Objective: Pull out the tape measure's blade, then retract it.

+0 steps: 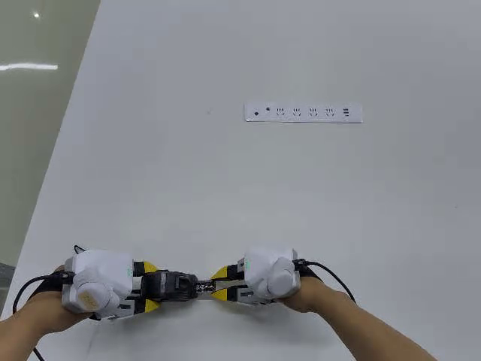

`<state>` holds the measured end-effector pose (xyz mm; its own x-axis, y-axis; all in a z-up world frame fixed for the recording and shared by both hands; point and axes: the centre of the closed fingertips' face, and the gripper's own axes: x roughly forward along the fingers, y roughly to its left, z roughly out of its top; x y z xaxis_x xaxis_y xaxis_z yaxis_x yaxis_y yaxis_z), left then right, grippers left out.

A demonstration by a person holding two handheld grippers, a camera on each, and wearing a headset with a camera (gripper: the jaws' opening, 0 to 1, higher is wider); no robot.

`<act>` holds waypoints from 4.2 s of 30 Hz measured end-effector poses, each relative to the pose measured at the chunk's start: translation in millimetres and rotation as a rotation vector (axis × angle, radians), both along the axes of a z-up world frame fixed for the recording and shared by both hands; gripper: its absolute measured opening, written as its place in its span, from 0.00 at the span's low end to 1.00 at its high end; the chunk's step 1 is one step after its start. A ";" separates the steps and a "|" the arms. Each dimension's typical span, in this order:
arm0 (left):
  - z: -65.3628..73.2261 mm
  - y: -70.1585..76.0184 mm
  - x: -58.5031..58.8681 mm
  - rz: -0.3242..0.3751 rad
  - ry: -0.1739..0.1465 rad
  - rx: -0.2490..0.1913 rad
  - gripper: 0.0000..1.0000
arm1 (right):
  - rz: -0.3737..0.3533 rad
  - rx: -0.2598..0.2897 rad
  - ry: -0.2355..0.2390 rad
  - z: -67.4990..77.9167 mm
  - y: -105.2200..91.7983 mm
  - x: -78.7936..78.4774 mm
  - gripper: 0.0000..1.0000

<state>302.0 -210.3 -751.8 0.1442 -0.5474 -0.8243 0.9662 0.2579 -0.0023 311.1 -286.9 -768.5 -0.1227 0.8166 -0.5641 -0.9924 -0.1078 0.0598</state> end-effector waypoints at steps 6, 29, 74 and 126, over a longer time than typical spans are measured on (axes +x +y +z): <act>0.2 -0.2 0.1 -0.001 0.000 0.001 0.27 | -0.002 -0.005 0.000 -0.1 -4.6 0.4 0.09; -0.6 -0.4 0.9 -0.005 0.001 0.007 0.27 | -0.006 -0.008 0.005 1.5 -20.7 2.1 0.09; 0.1 -2.8 -0.2 -0.027 0.010 0.019 0.27 | -0.022 -0.024 0.016 1.3 -53.5 3.1 0.09; -0.5 -3.5 -0.1 -0.031 0.007 0.026 0.27 | -0.034 -0.057 0.021 -1.4 -86.5 6.5 0.09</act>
